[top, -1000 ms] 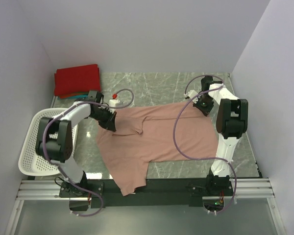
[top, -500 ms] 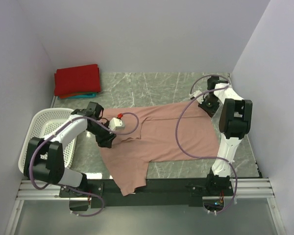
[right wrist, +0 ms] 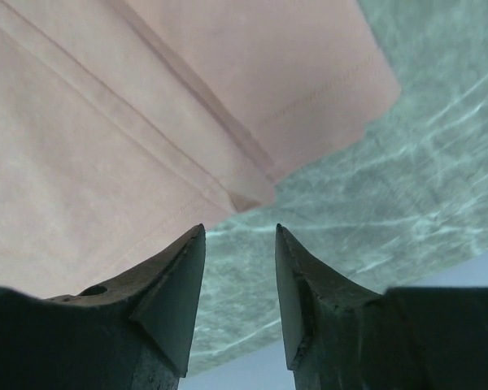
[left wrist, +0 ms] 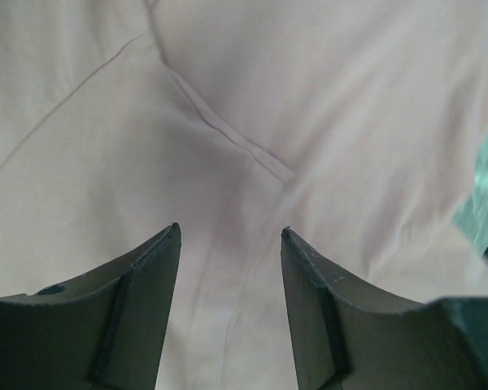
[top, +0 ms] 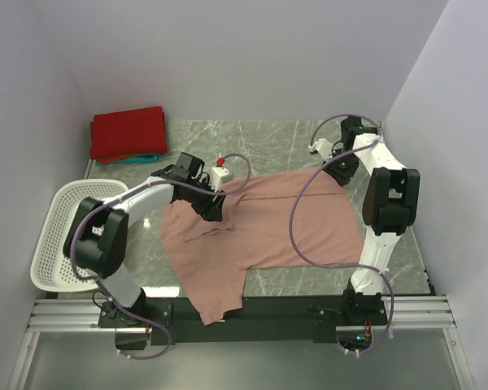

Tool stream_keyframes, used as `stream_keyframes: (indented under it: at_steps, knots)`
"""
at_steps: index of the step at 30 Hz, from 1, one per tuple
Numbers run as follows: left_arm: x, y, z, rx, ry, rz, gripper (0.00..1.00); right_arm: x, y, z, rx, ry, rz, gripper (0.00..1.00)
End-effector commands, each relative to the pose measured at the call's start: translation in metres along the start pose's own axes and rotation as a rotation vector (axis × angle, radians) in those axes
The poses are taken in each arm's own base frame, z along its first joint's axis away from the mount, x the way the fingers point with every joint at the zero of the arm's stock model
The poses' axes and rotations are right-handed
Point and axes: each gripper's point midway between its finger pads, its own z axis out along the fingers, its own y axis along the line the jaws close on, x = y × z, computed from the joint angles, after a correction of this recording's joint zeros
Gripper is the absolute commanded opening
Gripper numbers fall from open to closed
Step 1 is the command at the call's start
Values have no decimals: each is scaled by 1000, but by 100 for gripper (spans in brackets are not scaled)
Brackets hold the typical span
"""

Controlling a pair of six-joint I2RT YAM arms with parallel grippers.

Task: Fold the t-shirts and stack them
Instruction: Fold the tshirt

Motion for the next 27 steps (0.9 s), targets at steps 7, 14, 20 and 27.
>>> stream_keyframes:
  at_steps: [7,14,20,27]
  knots:
    - [-10,11,28,-9,21,-227,57,-6,5,12,-20,9,-51,45]
    - [7,13,35,-13,71,-258,56,3,9,27,-43,40,-21,40]
    - [1,12,30,-15,51,-235,56,-1,2,-4,-120,-39,124,39]
    - [-5,11,29,-12,30,-229,57,-6,-25,-26,-206,-190,528,51]
